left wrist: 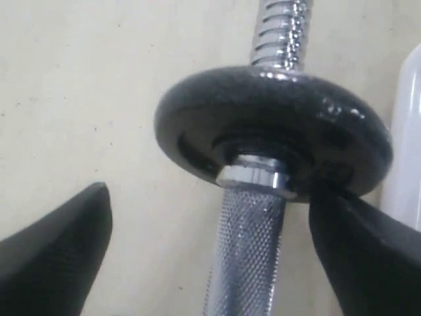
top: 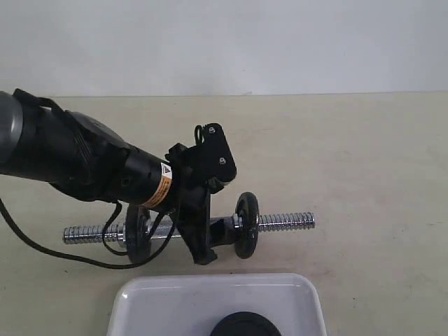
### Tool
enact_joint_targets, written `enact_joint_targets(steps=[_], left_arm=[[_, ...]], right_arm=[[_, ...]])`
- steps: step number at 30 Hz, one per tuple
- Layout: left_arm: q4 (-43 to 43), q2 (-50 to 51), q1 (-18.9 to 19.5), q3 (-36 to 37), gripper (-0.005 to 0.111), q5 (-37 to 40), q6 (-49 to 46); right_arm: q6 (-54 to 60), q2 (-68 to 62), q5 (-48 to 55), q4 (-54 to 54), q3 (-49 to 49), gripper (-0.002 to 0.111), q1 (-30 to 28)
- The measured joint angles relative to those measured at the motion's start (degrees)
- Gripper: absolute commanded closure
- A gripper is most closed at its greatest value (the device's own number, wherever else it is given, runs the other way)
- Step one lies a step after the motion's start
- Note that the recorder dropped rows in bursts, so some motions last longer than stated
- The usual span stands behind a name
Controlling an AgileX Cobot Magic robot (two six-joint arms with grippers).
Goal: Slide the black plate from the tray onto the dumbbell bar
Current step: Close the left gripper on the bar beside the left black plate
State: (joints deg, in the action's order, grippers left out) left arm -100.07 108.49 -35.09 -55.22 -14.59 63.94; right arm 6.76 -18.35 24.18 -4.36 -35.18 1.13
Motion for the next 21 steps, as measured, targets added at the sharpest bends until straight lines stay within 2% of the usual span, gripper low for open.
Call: enact_joint_targets(steps=[21], left_arm=[[0.65, 6.66, 0.0, -0.33, 0.032, -2.57, -0.14]], right_arm=[[0.53, 0.0, 0.0, 0.0, 0.0, 0.107, 0.0]])
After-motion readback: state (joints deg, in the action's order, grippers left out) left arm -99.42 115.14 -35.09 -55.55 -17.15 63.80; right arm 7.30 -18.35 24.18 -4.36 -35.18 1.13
